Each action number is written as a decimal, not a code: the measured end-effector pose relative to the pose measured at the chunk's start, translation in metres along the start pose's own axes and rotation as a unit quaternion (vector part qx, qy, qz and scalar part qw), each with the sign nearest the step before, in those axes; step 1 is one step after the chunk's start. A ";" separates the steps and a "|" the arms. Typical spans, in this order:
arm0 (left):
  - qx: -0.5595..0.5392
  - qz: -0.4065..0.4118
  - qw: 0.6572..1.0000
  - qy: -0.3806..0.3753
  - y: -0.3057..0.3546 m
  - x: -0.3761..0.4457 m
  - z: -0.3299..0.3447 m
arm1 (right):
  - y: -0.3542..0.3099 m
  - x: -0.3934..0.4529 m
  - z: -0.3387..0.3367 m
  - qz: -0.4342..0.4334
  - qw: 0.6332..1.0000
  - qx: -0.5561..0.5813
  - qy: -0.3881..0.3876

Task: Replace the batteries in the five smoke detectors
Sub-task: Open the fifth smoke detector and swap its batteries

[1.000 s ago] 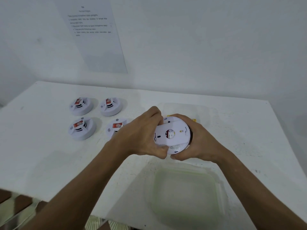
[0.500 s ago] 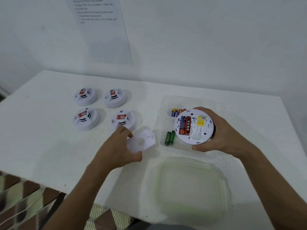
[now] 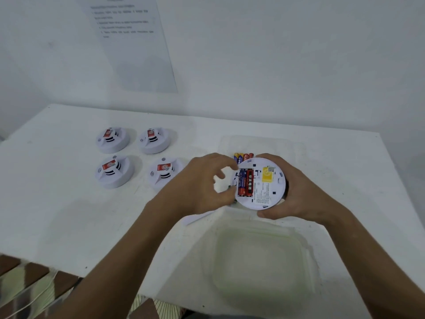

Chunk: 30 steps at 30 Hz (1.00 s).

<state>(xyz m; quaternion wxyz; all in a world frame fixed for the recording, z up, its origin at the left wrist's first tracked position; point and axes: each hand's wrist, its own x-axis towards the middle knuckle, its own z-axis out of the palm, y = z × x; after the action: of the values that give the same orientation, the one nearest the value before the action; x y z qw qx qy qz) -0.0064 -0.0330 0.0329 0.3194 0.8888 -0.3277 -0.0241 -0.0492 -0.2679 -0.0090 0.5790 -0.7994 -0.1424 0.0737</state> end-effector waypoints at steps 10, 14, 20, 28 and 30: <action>0.086 0.045 0.988 -0.117 0.020 0.036 0.012 | 0.004 -0.015 -0.006 0.017 0.999 0.005 0.048; 0.163 0.096 0.971 -0.147 0.020 0.042 0.025 | 0.006 -0.021 -0.009 0.017 0.998 -0.001 0.056; 0.175 0.192 0.962 -0.083 0.026 0.043 0.030 | 0.003 -0.029 -0.025 0.027 0.997 -0.004 0.072; 0.111 0.251 0.961 -0.032 0.028 0.064 0.047 | 0.007 -0.037 -0.033 0.023 0.990 0.017 0.142; 0.067 0.206 0.974 -0.063 0.031 0.070 0.048 | 0.010 -0.038 -0.037 0.023 0.987 0.021 0.161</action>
<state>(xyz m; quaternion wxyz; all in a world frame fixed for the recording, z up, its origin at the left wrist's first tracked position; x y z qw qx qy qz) 0.0189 -0.1192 0.0248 0.2359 0.8184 -0.5240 0.0079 -0.0738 -0.3159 -0.0085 0.6089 -0.7918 -0.0278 -0.0397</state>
